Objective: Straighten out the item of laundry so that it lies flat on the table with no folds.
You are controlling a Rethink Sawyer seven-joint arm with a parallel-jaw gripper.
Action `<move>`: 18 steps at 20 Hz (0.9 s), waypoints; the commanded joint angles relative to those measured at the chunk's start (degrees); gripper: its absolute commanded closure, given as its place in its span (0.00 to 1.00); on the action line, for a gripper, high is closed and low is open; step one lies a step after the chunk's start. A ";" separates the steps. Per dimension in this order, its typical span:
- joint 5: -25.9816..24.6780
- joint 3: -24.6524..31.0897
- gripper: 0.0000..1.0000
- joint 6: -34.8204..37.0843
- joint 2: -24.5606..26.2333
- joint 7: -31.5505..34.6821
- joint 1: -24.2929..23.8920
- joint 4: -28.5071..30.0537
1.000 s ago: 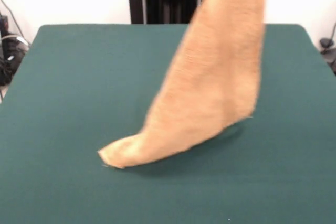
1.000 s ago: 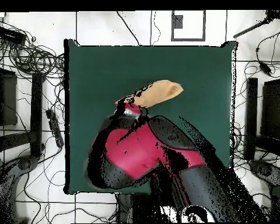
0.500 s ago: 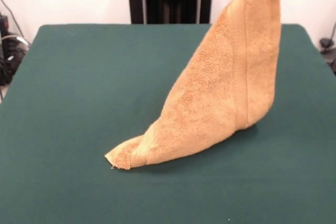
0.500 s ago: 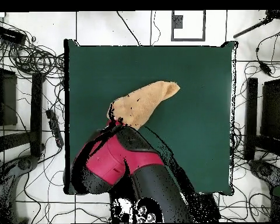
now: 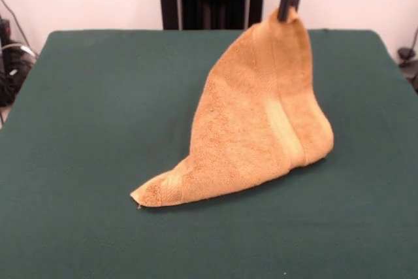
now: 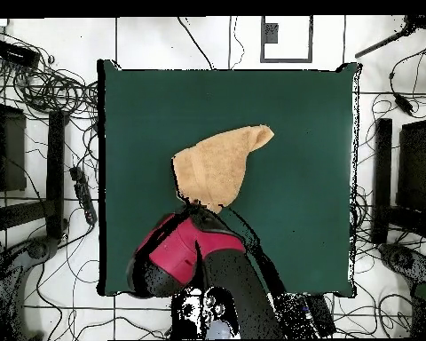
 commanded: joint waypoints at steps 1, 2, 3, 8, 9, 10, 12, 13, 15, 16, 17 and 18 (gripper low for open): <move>-2.27 -12.83 1.00 -16.28 8.20 21.93 9.01 -1.88; -1.24 -13.77 1.00 -18.23 8.28 21.32 9.60 -1.85; 0.71 -13.31 1.00 -20.14 8.12 19.76 8.90 -1.14; 7.80 -7.59 1.00 -24.50 8.55 15.27 4.11 1.74; 8.64 -7.04 1.00 -26.44 8.24 15.14 4.24 1.87; 9.10 -6.86 1.00 -27.28 7.94 14.64 4.39 2.13; 9.77 -5.91 1.00 -30.26 6.36 13.94 4.15 3.27; 10.11 -5.48 1.00 -31.99 5.05 13.77 4.13 3.80; 10.30 -3.92 1.00 -33.01 3.13 12.82 3.11 5.00; 10.23 -2.80 1.00 -33.36 2.05 12.44 2.42 5.58; 10.33 -1.55 1.00 -34.02 0.95 12.68 1.51 6.35; 10.42 -0.31 1.00 -34.67 -0.15 12.93 0.60 7.11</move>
